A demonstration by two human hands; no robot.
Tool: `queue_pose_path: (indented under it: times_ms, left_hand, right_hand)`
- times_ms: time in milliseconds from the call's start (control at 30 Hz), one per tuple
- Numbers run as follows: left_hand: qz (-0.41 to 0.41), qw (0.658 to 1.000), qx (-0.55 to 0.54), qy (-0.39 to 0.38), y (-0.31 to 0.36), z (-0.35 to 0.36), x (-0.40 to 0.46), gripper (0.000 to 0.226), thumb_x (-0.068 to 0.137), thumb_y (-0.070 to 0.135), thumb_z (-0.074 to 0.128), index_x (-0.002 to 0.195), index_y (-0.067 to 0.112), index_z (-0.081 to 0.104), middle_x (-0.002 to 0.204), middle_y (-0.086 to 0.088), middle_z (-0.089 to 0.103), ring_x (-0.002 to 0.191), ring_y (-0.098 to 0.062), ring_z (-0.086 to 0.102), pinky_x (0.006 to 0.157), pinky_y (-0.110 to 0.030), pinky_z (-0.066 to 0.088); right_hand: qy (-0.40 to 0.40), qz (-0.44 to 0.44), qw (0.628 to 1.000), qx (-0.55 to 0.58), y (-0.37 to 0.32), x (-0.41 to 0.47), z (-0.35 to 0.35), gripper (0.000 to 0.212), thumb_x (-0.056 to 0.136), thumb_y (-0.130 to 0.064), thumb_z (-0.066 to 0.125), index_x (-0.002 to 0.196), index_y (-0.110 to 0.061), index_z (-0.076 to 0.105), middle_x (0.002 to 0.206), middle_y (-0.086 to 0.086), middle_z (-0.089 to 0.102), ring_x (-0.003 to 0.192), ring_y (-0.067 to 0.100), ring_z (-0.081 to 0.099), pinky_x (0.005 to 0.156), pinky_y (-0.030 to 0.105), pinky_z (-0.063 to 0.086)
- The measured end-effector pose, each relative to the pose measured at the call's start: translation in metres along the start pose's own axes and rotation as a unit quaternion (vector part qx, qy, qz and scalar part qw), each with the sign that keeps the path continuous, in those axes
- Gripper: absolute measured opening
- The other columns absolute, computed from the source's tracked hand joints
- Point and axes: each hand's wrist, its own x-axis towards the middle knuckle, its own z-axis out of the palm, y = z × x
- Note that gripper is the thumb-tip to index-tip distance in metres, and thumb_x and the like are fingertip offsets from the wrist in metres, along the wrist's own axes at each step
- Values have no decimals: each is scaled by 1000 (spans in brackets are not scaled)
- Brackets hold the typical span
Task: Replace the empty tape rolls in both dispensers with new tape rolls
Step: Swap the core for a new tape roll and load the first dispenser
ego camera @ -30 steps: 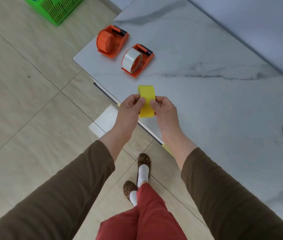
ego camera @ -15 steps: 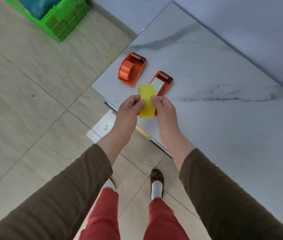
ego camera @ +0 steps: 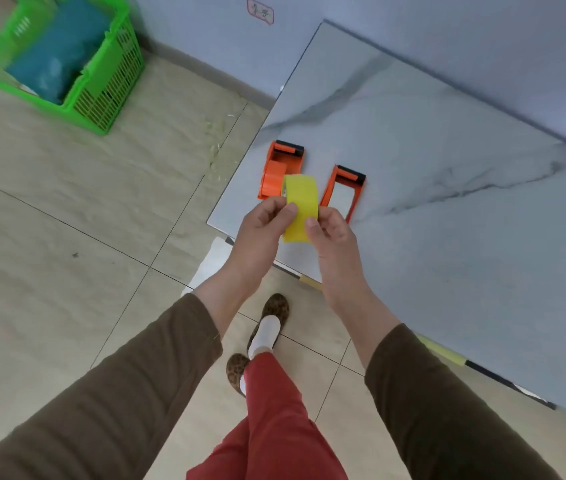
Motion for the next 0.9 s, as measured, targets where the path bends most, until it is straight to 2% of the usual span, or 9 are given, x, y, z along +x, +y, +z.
queue_pose_path:
  times_ms: [100, 200, 300, 400, 500, 633, 700, 800, 900]
  left_hand:
    - [8, 999, 28, -16, 9, -3, 16, 27, 108, 16, 56, 118, -7, 65, 105, -10, 65, 98, -18, 56, 93, -31, 44]
    - [6, 998, 50, -33, 16, -4, 30, 22, 108, 14, 56, 119, -1, 69, 105, -4, 70, 96, -12, 62, 89, -20, 48]
    - [10, 997, 68, -44, 22, -3, 44, 23, 106, 14, 58, 118, -3, 67, 105, -9, 69, 99, -18, 60, 94, -34, 48]
    - [23, 995, 86, -55, 27, 0, 55, 26, 101, 20, 61, 117, 0, 69, 108, -17, 72, 102, -33, 66, 103, -48, 52]
    - [57, 984, 158, -60, 27, 1, 64, 15, 103, 18, 63, 111, 11, 73, 104, -17, 72, 101, -39, 66, 98, -53, 54]
    - [115, 957, 257, -72, 26, -2, 74, 12, 100, 20, 69, 100, 9, 72, 88, -4, 65, 84, -21, 57, 82, -51, 51]
    - [126, 951, 268, -89, 28, -2, 79, 16, 98, 24, 71, 99, 8, 73, 92, -9, 67, 89, -27, 61, 83, -54, 54]
    - [136, 950, 262, -106, 32, -10, 87, 19, 91, 42, 73, 104, 27, 72, 102, 9, 69, 103, -14, 65, 88, -30, 56]
    - [88, 976, 196, -38, 28, -29, 104, 19, 92, 40, 71, 104, 26, 70, 103, 7, 70, 100, -11, 66, 90, -26, 54]
  right_hand:
    - [10, -1, 1000, 16, -5, 13, 3, 15, 100, -18, 60, 113, -18, 68, 113, 4, 75, 104, 12, 67, 95, 29, 53]
    - [23, 24, 998, 49, -16, 27, 9, 16, 96, -18, 60, 110, -18, 69, 104, -2, 74, 98, 9, 67, 89, 27, 54]
    - [53, 49, 994, 83, -26, 41, 15, 18, 100, -16, 59, 114, -7, 67, 111, 14, 71, 103, 21, 64, 104, 47, 50]
    - [75, 60, 992, 80, -32, 55, 20, 25, 99, -22, 64, 117, -4, 63, 111, 19, 69, 103, 23, 63, 108, 55, 48]
    - [87, 62, 992, 67, -36, 63, 23, 30, 94, -29, 72, 111, -7, 62, 107, 16, 71, 103, 31, 70, 102, 50, 54]
    - [112, 52, 990, 61, -36, 72, 24, 30, 88, -32, 79, 108, -16, 64, 84, -17, 71, 88, 9, 72, 86, 32, 61]
    - [126, 47, 989, 69, -34, 76, 23, 28, 88, -29, 79, 108, -16, 65, 81, -15, 70, 80, 5, 70, 77, 26, 59]
    - [152, 40, 986, 63, -34, 78, 23, 22, 89, -30, 77, 104, -19, 66, 78, -15, 65, 68, -1, 61, 63, 16, 50]
    - [186, 47, 981, 34, -31, 80, 26, 26, 87, -35, 77, 107, -23, 66, 101, 3, 71, 80, 8, 64, 68, 23, 50]
